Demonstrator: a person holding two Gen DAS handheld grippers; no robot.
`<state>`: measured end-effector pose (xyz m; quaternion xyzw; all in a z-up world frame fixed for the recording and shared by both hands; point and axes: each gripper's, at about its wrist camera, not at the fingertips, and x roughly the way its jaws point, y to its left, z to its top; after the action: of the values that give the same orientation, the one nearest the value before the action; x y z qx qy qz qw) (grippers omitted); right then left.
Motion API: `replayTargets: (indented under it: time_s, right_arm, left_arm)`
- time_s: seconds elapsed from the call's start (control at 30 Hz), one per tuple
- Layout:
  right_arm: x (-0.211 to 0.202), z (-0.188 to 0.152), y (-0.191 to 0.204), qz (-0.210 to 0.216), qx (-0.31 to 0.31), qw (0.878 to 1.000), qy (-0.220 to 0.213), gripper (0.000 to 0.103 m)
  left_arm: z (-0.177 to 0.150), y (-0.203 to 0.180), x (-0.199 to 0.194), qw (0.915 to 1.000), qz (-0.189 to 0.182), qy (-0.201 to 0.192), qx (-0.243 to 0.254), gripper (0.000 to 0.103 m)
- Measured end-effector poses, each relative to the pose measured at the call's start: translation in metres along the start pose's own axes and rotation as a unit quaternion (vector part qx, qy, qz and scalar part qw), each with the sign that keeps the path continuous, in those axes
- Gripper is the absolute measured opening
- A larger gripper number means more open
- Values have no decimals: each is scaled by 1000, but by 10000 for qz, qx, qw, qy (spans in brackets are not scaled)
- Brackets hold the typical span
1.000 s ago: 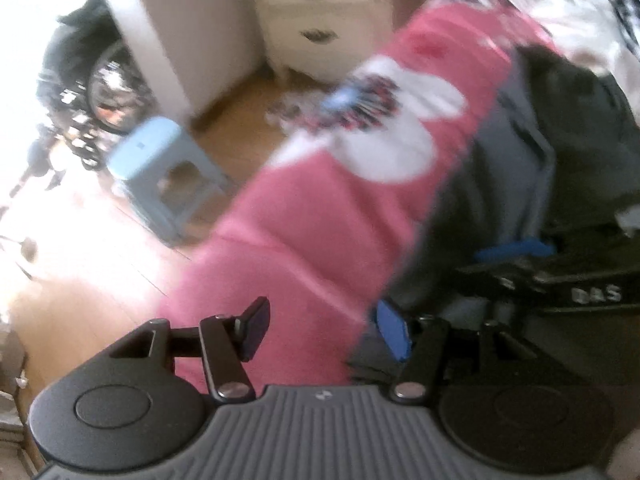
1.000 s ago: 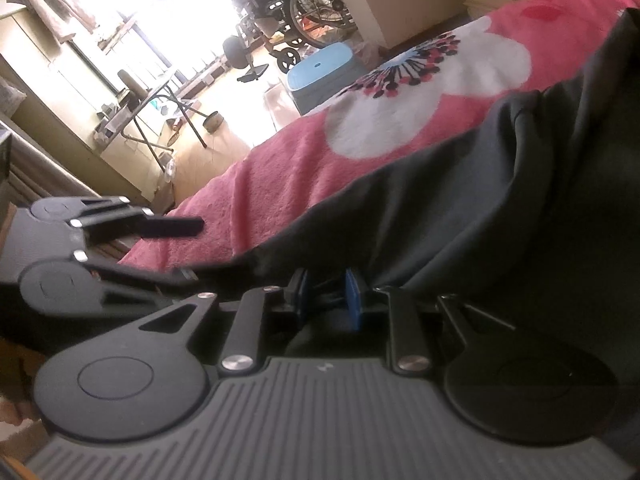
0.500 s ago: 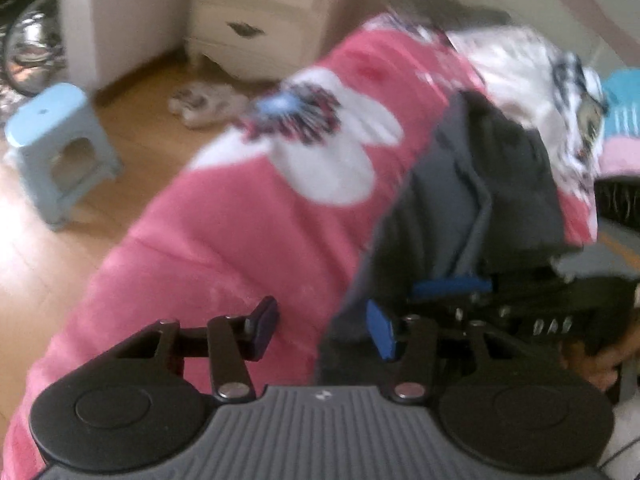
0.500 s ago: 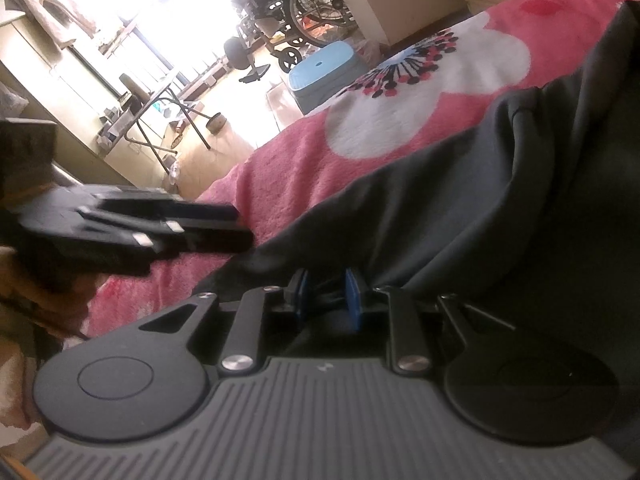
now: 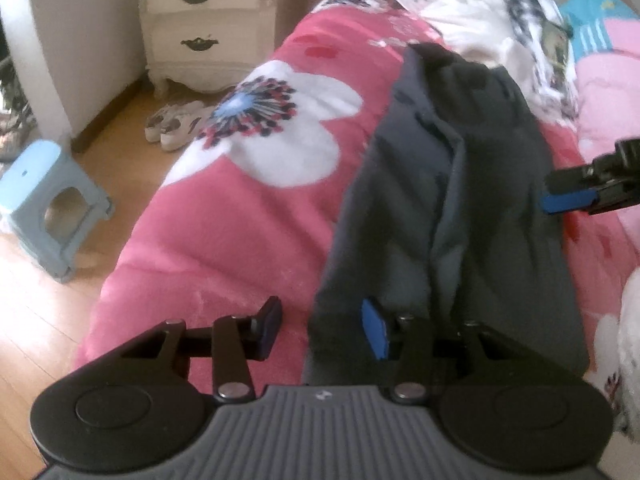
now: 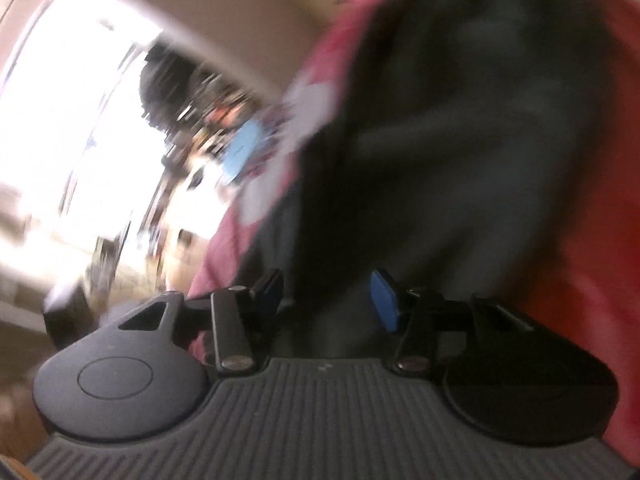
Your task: Fold clothes
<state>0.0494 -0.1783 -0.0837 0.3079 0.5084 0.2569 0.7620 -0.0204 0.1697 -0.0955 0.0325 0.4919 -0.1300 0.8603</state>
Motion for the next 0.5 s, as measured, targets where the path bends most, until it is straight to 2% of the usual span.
replayTargets:
  time_s: [0.17,0.33,0.5]
  right_arm:
    - [-17,-10,-48,-237,1309,9911,-51,52]
    - [-12,-22,-82,78,2286,9735,-6,52]
    - [-7,-42,-97,424,2986,9533,185,51]
  left_arm:
    - [-5,-10,2,9999,85,90,87,44]
    - [-8,-3,4,9991,-35,181,-382,44]
    - [-6,-1,4,9975,-46,324,-619,44]
